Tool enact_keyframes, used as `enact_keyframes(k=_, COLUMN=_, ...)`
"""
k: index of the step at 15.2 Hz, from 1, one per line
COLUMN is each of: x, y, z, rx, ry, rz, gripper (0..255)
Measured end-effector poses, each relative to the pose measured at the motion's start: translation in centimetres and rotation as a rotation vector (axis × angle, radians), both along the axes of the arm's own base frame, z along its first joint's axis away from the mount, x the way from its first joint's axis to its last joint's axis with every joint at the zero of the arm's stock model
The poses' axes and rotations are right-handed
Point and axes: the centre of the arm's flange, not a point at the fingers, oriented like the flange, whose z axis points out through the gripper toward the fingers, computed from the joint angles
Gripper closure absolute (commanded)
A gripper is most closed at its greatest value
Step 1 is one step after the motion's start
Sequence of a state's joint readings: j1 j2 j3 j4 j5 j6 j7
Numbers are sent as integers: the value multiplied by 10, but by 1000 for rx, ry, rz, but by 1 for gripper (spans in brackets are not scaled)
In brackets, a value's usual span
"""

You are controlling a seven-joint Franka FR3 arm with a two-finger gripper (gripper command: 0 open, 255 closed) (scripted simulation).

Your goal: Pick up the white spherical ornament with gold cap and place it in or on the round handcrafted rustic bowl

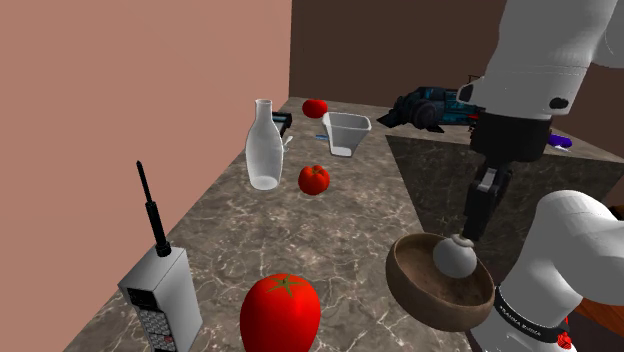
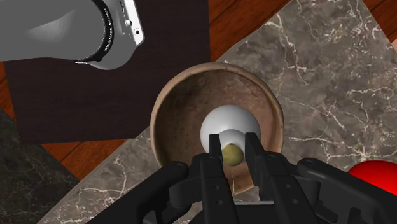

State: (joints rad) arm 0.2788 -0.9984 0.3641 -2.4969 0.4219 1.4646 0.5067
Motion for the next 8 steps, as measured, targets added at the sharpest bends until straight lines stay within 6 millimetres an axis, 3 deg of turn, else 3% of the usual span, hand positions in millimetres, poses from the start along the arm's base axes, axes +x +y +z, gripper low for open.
enact_keyframes(k=6, x=0, y=-1, z=-3, rx=0, ry=0, rz=0, gripper=255)
enact_keyframes(k=7, x=0, y=-1, z=-3, rx=0, ry=0, rz=0, gripper=0)
enact_keyframes(k=8, x=0, y=-1, z=-3, rx=0, ry=0, rz=0, gripper=0)
